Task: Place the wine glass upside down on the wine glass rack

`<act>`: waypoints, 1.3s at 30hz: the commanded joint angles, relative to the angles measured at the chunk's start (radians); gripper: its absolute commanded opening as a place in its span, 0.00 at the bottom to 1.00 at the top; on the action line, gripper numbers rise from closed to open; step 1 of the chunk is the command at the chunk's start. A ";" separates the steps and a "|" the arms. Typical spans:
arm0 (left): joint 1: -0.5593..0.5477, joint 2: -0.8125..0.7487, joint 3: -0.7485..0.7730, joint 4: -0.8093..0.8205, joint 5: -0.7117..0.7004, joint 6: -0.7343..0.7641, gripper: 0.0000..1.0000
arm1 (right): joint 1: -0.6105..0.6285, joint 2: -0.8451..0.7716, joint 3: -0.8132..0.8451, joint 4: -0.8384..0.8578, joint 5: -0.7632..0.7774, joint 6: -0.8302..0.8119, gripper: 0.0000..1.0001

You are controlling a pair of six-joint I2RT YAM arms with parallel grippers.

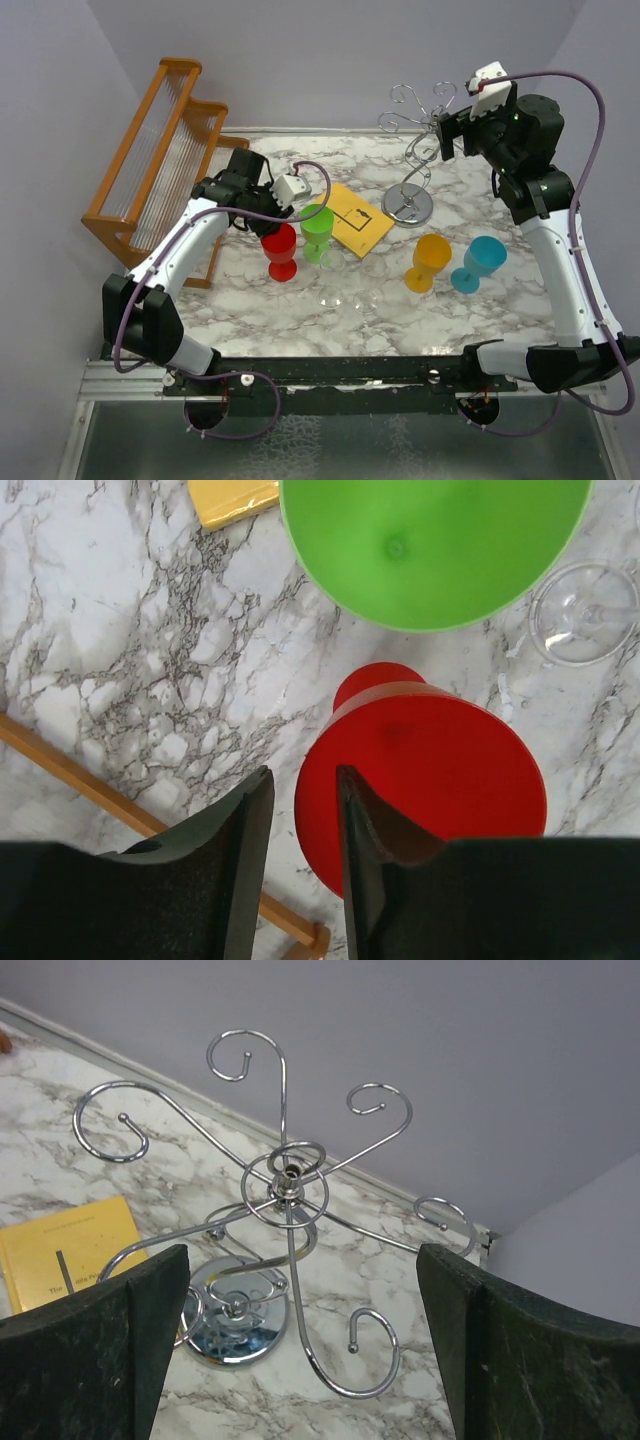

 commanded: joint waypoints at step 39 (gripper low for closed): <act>-0.019 0.117 0.876 0.349 0.060 -0.689 0.00 | 0.007 0.347 0.338 0.063 -0.730 0.576 0.82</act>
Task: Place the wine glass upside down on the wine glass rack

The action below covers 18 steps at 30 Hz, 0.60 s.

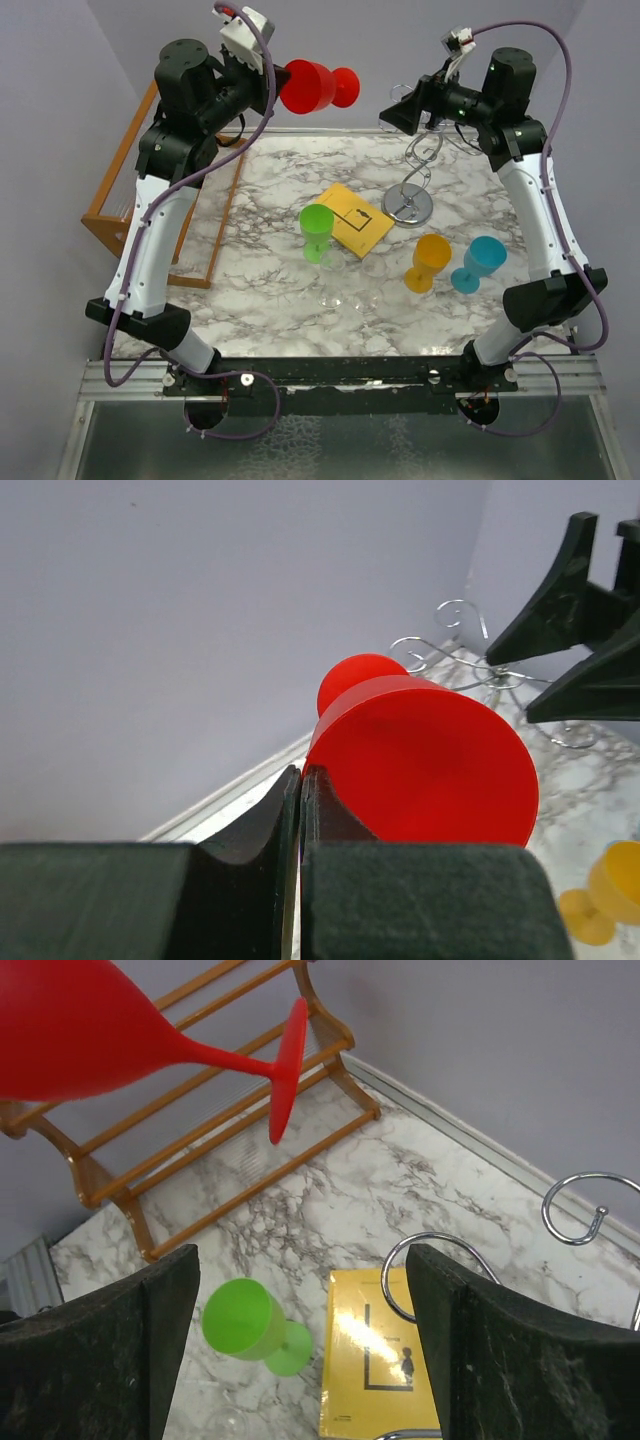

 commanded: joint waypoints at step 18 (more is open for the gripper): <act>-0.002 0.062 0.023 0.115 0.252 -0.250 0.00 | 0.038 0.050 -0.017 0.132 -0.028 0.191 0.39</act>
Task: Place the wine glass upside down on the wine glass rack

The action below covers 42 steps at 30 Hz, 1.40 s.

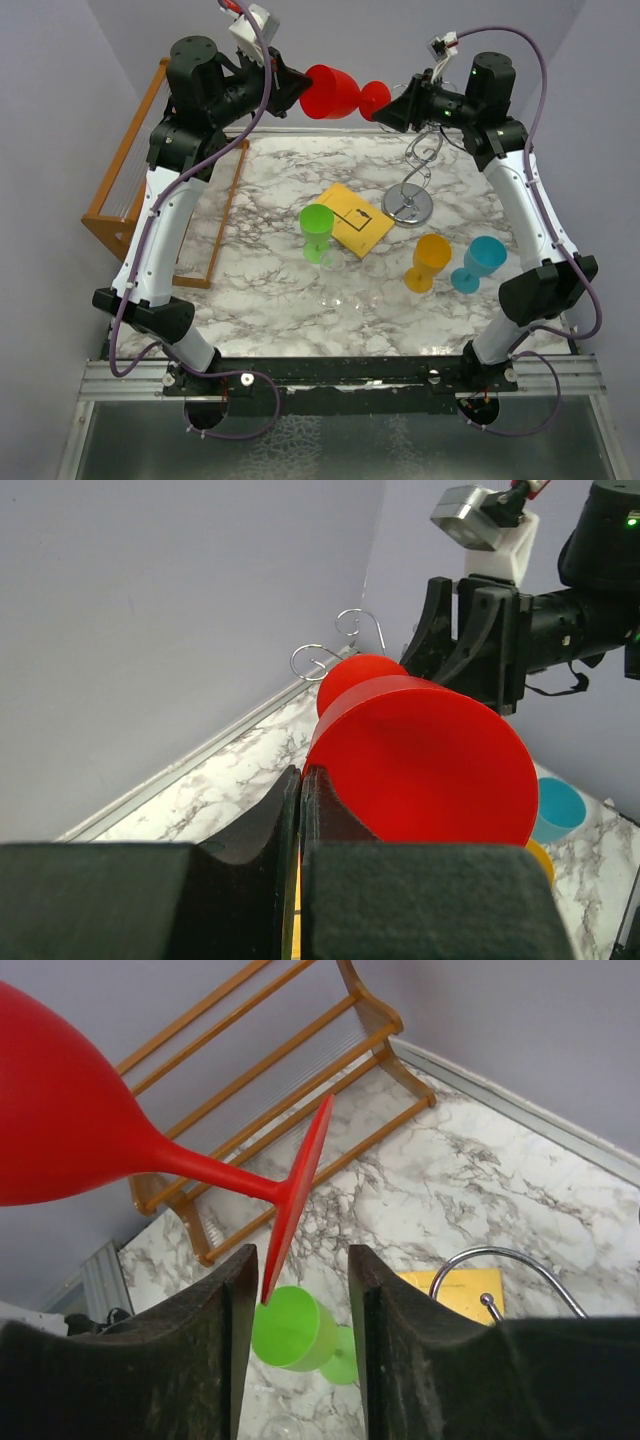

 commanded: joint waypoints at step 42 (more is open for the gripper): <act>0.006 -0.139 -0.139 -0.113 -0.113 0.225 0.90 | -0.013 0.157 0.312 0.192 1.161 -0.832 0.01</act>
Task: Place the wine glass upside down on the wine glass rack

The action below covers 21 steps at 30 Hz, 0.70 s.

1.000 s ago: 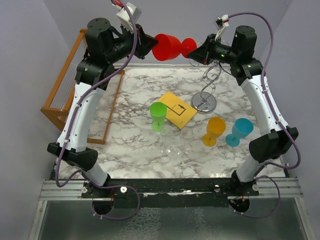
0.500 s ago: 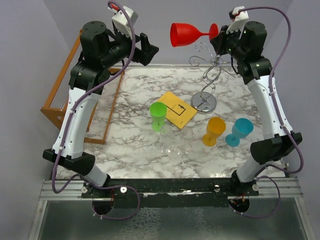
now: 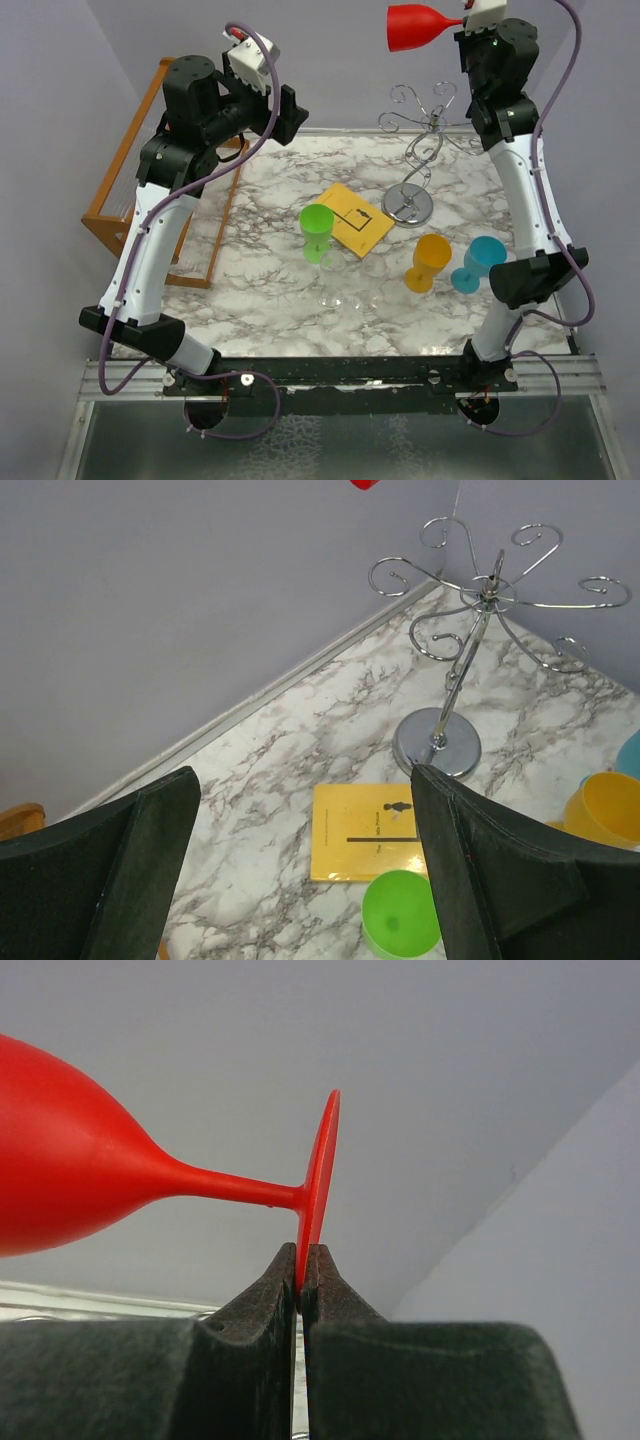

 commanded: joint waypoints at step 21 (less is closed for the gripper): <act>0.005 -0.024 -0.035 -0.016 0.076 0.047 0.90 | 0.018 0.171 -0.094 0.155 0.136 -0.581 0.01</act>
